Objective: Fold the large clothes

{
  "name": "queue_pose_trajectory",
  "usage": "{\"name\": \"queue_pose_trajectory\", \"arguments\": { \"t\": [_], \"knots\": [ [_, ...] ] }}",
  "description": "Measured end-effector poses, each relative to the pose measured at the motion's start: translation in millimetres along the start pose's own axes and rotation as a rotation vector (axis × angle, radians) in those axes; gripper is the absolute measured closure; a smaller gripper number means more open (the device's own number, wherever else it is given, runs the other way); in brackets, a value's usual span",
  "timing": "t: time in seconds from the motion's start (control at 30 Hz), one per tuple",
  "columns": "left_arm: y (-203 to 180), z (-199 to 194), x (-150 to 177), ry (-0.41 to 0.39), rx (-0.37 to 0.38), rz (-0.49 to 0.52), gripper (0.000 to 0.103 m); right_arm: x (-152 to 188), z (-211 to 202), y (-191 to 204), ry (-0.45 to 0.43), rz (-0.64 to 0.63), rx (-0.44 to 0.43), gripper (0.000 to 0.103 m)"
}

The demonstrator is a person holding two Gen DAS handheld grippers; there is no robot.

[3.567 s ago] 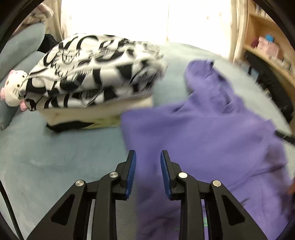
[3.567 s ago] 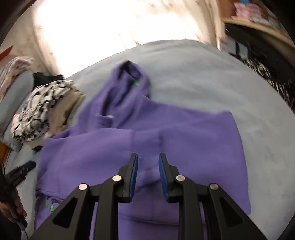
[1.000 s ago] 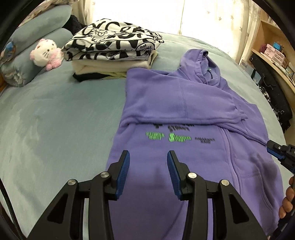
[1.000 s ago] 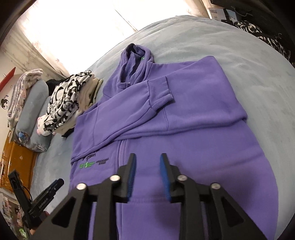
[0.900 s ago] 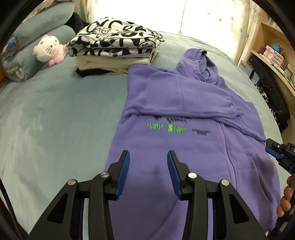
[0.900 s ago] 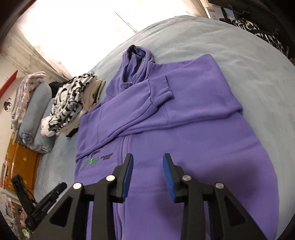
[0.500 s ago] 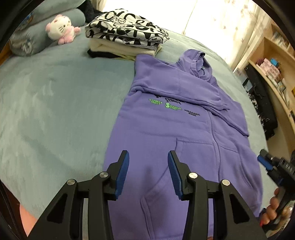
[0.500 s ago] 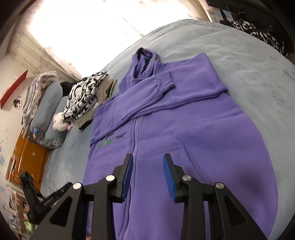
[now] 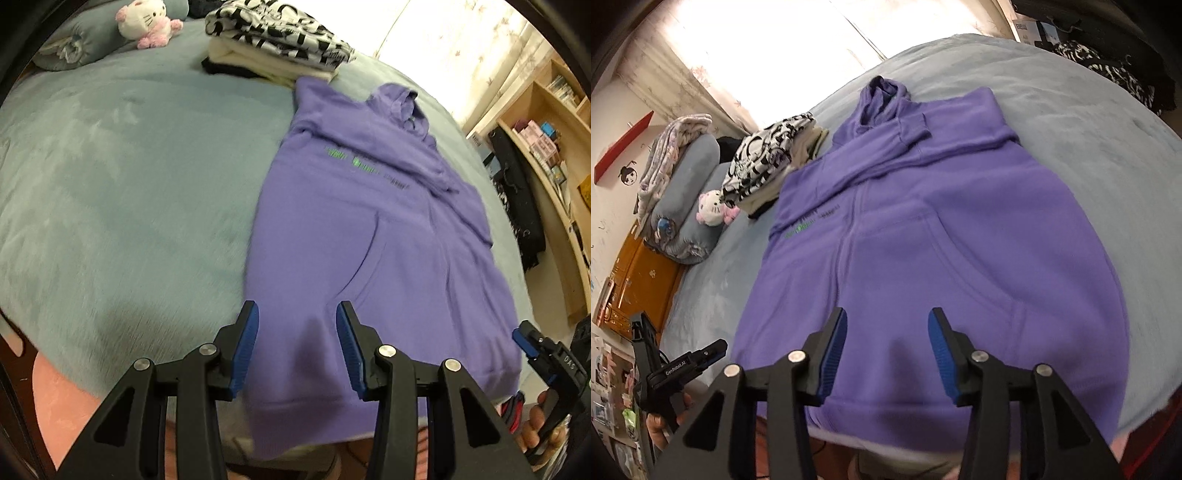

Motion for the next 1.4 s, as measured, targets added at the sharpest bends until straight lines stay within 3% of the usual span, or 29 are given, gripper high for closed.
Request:
{"name": "queue_pose_trajectory", "arguments": {
  "t": [0.3, 0.47, 0.57, 0.63, 0.83, 1.03, 1.17, 1.2, 1.27, 1.3, 1.33, 1.4],
  "knots": [
    [14, 17, 28, 0.021, -0.027, 0.064, 0.060, 32, -14, -35, 0.024, 0.015, 0.090, 0.057],
    [9, 18, 33, 0.035, 0.027, 0.088, 0.057, 42, -39, -66, 0.001, 0.044, 0.155, 0.057],
    [5, 21, 34, 0.039, 0.037, 0.108, 0.050, 47, -50, -85, -0.011, 0.074, 0.175, 0.057],
    [6, 25, 33, 0.050, 0.076, 0.121, 0.037, 48, -56, -96, -0.028, 0.097, 0.189, 0.057],
    [7, 44, 25, 0.070, 0.154, 0.124, 0.026, 47, -41, -126, 0.014, 0.167, 0.130, 0.057],
    [-7, 50, 23, 0.040, 0.109, 0.195, 0.021, 42, -29, -127, 0.008, 0.148, 0.058, 0.055],
    [-9, 52, 16, 0.028, 0.115, 0.215, 0.021, 39, -23, -120, 0.011, 0.115, 0.039, 0.063],
    [-9, 52, 14, 0.027, 0.123, 0.212, 0.021, 39, -21, -118, 0.012, 0.102, 0.040, 0.070],
    [-8, 52, 11, 0.019, 0.138, 0.196, 0.026, 38, -17, -114, 0.016, 0.091, 0.046, 0.079],
    [-8, 52, 9, 0.012, 0.140, 0.184, 0.041, 38, -15, -113, 0.016, 0.092, 0.056, 0.088],
    [-7, 52, 8, 0.012, 0.146, 0.174, 0.063, 37, -13, -112, 0.017, 0.094, 0.060, 0.089],
    [-4, 55, 4, 0.051, 0.239, 0.117, 0.085, 35, -14, -109, 0.012, 0.095, 0.074, 0.092]
  ]
}}
Point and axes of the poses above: each gripper's, at about its wrist camera, not at the fingertips, and z roughly the way its jaws point, y to its left, x to its underside, the point moved 3 cm from there along z, roughly the way its jaws point, and after that the axes turned 14 degrees about y, right-handed, at the moved point
